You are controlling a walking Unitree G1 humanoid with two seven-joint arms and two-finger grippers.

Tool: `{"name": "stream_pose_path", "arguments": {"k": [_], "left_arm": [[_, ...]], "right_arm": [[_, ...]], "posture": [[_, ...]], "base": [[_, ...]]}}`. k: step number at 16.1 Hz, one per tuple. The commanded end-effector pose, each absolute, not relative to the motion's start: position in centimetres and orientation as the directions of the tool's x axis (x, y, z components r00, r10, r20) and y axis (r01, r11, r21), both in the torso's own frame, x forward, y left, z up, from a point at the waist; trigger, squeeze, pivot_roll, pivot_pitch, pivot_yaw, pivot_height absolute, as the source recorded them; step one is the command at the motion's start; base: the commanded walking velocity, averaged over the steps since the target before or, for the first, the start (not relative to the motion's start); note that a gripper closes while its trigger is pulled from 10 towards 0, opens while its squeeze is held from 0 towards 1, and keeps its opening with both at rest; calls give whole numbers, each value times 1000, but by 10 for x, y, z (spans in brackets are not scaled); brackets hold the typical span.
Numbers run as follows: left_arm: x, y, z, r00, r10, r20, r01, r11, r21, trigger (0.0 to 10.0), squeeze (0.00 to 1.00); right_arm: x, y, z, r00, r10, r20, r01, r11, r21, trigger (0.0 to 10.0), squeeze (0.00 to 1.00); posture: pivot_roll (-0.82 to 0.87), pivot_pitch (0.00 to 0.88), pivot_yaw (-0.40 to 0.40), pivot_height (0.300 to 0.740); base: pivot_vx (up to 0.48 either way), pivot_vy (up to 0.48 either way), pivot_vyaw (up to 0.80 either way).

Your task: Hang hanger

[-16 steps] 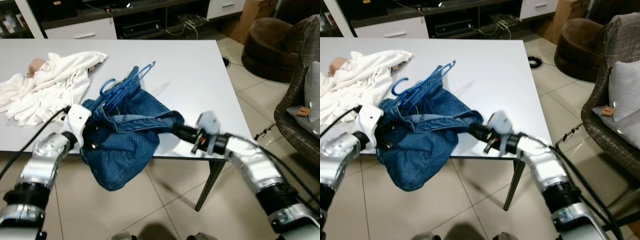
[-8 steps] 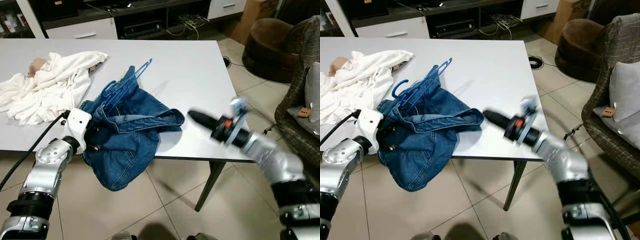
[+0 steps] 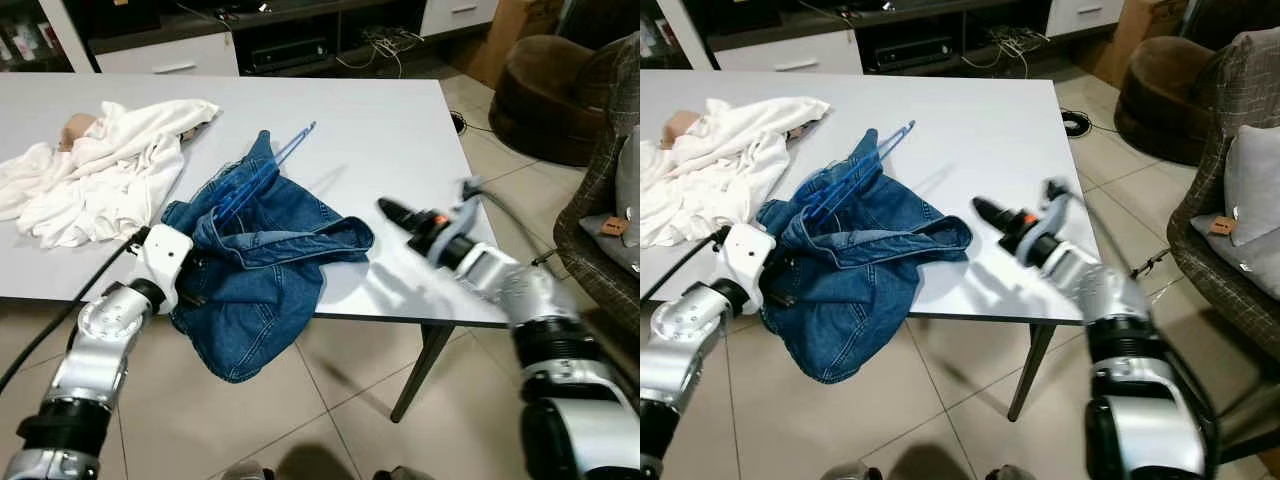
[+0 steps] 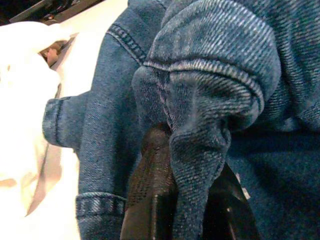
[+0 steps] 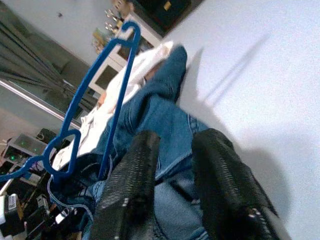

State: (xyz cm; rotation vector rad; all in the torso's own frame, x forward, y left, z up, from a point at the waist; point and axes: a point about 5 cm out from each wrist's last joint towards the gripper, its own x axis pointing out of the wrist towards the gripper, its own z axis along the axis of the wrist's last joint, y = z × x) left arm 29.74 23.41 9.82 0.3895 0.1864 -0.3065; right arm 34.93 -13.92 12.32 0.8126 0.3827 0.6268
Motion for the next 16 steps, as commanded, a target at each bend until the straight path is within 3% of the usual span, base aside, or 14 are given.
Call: {"name": "stream_pose_path", "arguments": {"k": [1,3,4,7,10,12,16], "left_arm": [[294,228,92,932,-258,-255,336,879,338,10000,0],[293,226,91,933,-259,-251,335,879,340,10000,0],[291,221,90,933,-263,-246,338,875,347,10000,0],[290,213,88,932,-273,-239,346,867,360,10000,0],[290,208,93,936,-275,-220,342,859,382,10000,0],[290,207,94,937,-275,-214,340,855,391,10000,0],[289,203,95,935,-284,-210,347,850,397,10000,0]], "right_arm": [[352,-128,130,733,675,-88,-382,515,767,10000,671],[352,-122,130,722,687,-90,-382,503,776,10000,478],[354,-115,132,712,696,-88,-383,491,782,10000,0],[353,-106,133,671,731,-122,-413,506,757,10000,0],[351,-112,122,668,709,-227,-386,590,709,10000,0],[353,-122,114,705,642,-301,-340,678,651,10000,0],[364,-135,128,770,572,-283,-332,738,588,10000,0]], "posture": [[3,42,13,740],[5,44,9,740],[8,48,3,740],[5,51,-4,740],[5,55,-11,740],[3,57,-13,740],[-3,59,-14,740]], "base": [[0,0,0],[0,0,0],[0,0,0],[0,0,0],[0,0,0],[0,0,0],[0,0,0]]}}
